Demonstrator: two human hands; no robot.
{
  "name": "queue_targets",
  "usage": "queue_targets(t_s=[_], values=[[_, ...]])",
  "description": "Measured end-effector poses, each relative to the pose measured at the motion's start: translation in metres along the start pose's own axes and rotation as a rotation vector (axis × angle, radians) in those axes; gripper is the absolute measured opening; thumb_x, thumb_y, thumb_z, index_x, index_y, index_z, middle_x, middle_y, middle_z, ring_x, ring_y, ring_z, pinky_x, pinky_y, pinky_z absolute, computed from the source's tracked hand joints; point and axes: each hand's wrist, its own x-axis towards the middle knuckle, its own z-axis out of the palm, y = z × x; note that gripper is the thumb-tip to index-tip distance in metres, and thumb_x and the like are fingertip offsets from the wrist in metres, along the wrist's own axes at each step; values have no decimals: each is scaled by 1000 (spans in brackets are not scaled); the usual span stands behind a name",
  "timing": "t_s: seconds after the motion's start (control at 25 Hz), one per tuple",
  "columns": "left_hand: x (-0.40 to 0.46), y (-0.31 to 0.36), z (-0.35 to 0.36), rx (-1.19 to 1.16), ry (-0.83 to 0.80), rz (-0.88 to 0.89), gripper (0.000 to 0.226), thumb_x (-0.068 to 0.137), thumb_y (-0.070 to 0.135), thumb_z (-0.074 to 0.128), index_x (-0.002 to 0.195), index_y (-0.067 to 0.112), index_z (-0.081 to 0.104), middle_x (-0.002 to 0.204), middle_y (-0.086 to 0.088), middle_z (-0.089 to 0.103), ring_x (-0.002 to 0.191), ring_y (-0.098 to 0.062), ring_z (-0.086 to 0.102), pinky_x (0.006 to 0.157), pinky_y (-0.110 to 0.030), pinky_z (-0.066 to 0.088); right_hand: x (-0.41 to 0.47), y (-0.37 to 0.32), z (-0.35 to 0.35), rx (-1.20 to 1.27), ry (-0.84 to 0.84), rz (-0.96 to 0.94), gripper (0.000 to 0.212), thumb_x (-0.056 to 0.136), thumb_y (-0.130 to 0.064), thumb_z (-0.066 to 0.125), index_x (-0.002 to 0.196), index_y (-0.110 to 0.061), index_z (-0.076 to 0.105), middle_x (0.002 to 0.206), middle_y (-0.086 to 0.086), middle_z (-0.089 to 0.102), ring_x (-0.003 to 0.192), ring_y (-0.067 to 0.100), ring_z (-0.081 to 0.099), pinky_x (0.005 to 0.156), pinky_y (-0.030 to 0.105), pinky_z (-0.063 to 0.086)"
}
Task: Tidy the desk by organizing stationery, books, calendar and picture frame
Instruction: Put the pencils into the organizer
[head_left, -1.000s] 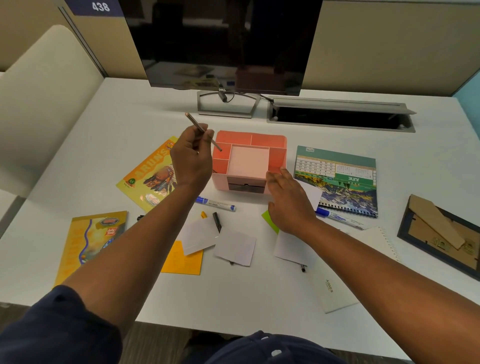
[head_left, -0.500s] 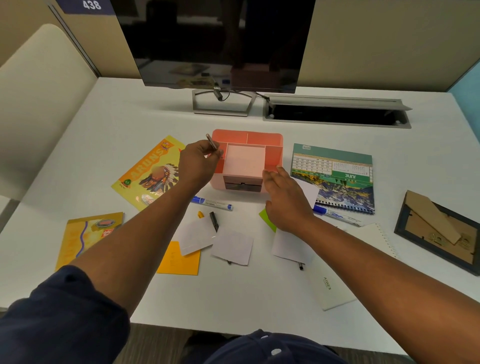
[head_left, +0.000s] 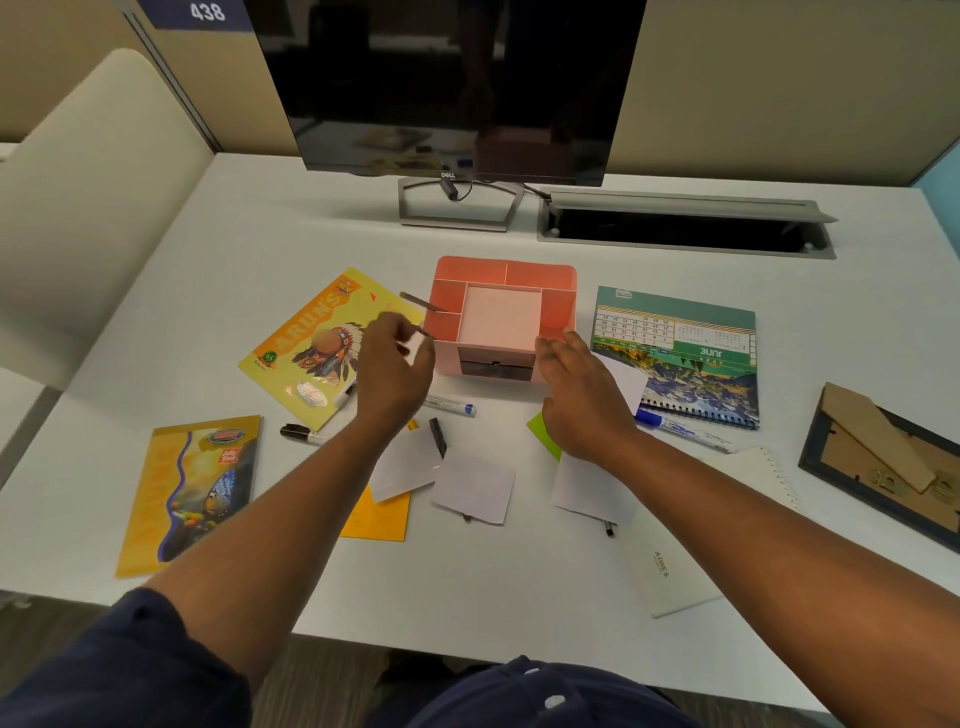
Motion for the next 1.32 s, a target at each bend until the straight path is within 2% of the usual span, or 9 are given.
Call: queue_targets(t_s=[0.08, 0.32, 0.44, 0.6, 0.72, 0.84, 0.92, 1.08, 1.32], values=[[-17, -10, 0, 116, -91, -12, 23, 89, 17, 69, 106, 18, 54, 98, 0, 57, 80, -18, 58, 61, -20, 38, 0, 0, 0, 2, 2, -4, 72, 95, -11, 49, 158, -13, 17, 166, 6, 15, 154, 24, 2, 123, 39, 10], [-31, -33, -3, 456, -382, -50, 12, 91, 13, 63, 100, 15, 71, 97, -8, 67, 92, -28, 61, 68, -31, 40, 0, 1, 0, 8, -13, -11, 74, 93, -7, 47, 159, -12, 14, 167, 6, 12, 154, 24, 0, 123, 39, 10], [-37, -32, -3, 492, -447, -146, 25, 90, 24, 70, 115, 18, 70, 105, -6, 69, 93, -22, 61, 70, -30, 41, 0, 1, -2, 6, -17, -13, 74, 93, -6, 47, 159, -12, 13, 167, 6, 10, 154, 24, -1, 124, 39, 9], [-45, -32, 1, 469, -504, -125, 43, 87, 29, 75, 126, 13, 66, 115, -7, 69, 101, -22, 63, 79, -33, 49, 1, 2, -1, 4, -20, -5, 75, 93, -7, 46, 159, -13, 12, 167, 5, 9, 154, 23, -1, 124, 39, 10], [-51, -34, 2, 460, -496, -116, 50, 83, 32, 80, 127, 15, 65, 118, -6, 68, 106, -22, 61, 84, -33, 49, 1, 2, 1, 10, -22, 3, 75, 93, -7, 47, 159, -14, 13, 167, 5, 10, 154, 22, -1, 125, 40, 12], [-54, -32, 0, 455, -349, -104, 43, 86, 35, 76, 124, 16, 65, 115, -6, 67, 103, -24, 61, 84, -36, 50, 2, 2, 0, 9, -30, 4, 75, 93, -7, 47, 159, -14, 13, 167, 5, 10, 155, 23, -1, 125, 42, 13], [-53, -30, -3, 506, -267, -138, 40, 89, 38, 71, 122, 15, 64, 107, -6, 68, 94, -23, 61, 78, -35, 49, 2, 3, -1, 4, -31, 4, 75, 93, -7, 48, 159, -14, 13, 167, 5, 10, 155, 23, -1, 125, 42, 13], [-44, -30, -3, 633, -328, -259, 28, 91, 38, 66, 103, 13, 63, 89, -5, 66, 77, -19, 57, 63, -31, 44, 2, 2, 0, -1, -32, 7, 74, 93, -8, 48, 159, -15, 13, 167, 5, 10, 155, 23, -1, 125, 42, 13], [-32, -24, 1, 429, -300, -469, 16, 80, 28, 70, 79, 13, 65, 65, 0, 56, 58, -13, 53, 49, -24, 33, 2, 2, -2, 4, -30, 10, 75, 93, -7, 48, 159, -16, 13, 167, 4, 11, 154, 22, 0, 125, 42, 14]])
